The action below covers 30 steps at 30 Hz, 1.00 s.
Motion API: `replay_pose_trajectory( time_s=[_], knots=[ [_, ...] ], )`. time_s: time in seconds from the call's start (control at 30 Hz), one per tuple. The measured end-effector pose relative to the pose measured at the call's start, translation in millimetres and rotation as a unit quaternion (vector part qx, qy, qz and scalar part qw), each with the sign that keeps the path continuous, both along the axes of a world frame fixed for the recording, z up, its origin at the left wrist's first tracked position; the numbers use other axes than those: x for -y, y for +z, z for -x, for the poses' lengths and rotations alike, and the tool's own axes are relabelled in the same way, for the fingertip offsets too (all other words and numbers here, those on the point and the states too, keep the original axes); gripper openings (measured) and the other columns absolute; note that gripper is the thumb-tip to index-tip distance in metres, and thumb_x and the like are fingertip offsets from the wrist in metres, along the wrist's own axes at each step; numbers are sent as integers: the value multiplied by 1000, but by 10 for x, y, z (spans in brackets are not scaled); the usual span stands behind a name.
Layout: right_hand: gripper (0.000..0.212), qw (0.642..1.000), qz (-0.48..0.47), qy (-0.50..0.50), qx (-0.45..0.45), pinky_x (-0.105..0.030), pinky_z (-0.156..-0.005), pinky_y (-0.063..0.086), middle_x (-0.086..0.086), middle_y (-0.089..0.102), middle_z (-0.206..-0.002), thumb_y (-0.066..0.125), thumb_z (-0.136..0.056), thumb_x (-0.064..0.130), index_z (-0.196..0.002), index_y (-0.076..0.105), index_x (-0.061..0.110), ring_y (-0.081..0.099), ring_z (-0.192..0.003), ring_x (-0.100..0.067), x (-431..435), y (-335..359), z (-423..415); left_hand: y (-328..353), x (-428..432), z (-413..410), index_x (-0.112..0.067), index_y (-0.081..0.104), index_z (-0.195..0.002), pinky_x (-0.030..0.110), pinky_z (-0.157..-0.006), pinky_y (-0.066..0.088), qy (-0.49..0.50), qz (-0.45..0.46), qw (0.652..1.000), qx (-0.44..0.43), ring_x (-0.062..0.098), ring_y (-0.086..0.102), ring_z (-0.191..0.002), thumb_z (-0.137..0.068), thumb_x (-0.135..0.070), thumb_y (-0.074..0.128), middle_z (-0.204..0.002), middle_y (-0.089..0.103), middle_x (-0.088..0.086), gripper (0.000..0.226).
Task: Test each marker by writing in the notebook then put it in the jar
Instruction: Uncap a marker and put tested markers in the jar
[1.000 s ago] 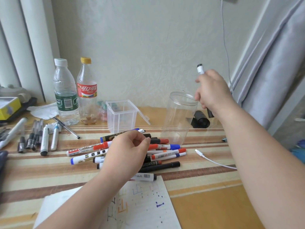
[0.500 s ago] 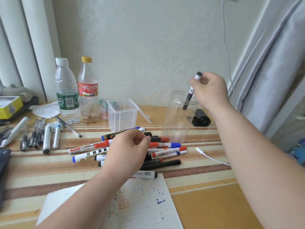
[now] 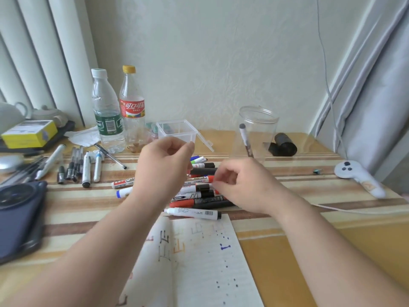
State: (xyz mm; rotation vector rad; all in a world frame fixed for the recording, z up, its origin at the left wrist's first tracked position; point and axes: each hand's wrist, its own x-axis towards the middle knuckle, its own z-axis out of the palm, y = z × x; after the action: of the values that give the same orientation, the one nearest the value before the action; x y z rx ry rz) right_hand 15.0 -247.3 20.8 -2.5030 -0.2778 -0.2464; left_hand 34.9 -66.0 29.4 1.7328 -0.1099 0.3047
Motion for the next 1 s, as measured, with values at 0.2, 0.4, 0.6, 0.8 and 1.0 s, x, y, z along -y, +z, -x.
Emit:
replay_pose_trajectory(
  time_s=[0.2,0.4,0.6,0.8,1.0],
  knots=[
    [21,970,214,63,-92,-24,-66,47,20,60,-93,68,-84,44,-105,64,38,57,-82,-3,-213,-170,154,-60,-352,258,-21,67,-69,28,-48,41,-12,-43,999,-20,15,55,-46,-94,-29,64,-57,65,-1,26],
    [9,982,153,95,-47,-31,-76,52,18,61,-90,64,-86,33,-93,68,35,56,-88,-4,-215,-300,132,-477,-563,605,-28,68,-81,31,-52,47,-56,-72,996,18,16,57,-50,-96,-25,65,-65,65,0,16],
    [10,974,-225,-10,32,-28,-54,49,4,66,-66,69,-90,12,-86,73,21,57,-58,-15,-100,-255,178,-573,-792,561,-36,69,-98,28,-74,52,-160,-233,959,30,10,64,-80,-88,-36,73,-86,69,-12,10],
    [25,793,-601,-42,-85,-24,-46,27,1,34,-63,67,-95,29,-78,51,19,31,-55,-13,46,9,97,-660,-852,438,-41,59,-122,25,-105,36,-211,-446,869,26,2,40,-117,-70,-76,62,-118,50,-24,62],
    [41,786,-586,-76,-181,-16,-36,11,4,25,-45,68,-86,24,-55,41,24,16,-38,-10,30,-14,282,-662,-800,439,-45,50,-123,36,-110,33,-199,-475,857,-7,5,35,-119,-62,-88,55,-119,45,-25,75]
  ],
)
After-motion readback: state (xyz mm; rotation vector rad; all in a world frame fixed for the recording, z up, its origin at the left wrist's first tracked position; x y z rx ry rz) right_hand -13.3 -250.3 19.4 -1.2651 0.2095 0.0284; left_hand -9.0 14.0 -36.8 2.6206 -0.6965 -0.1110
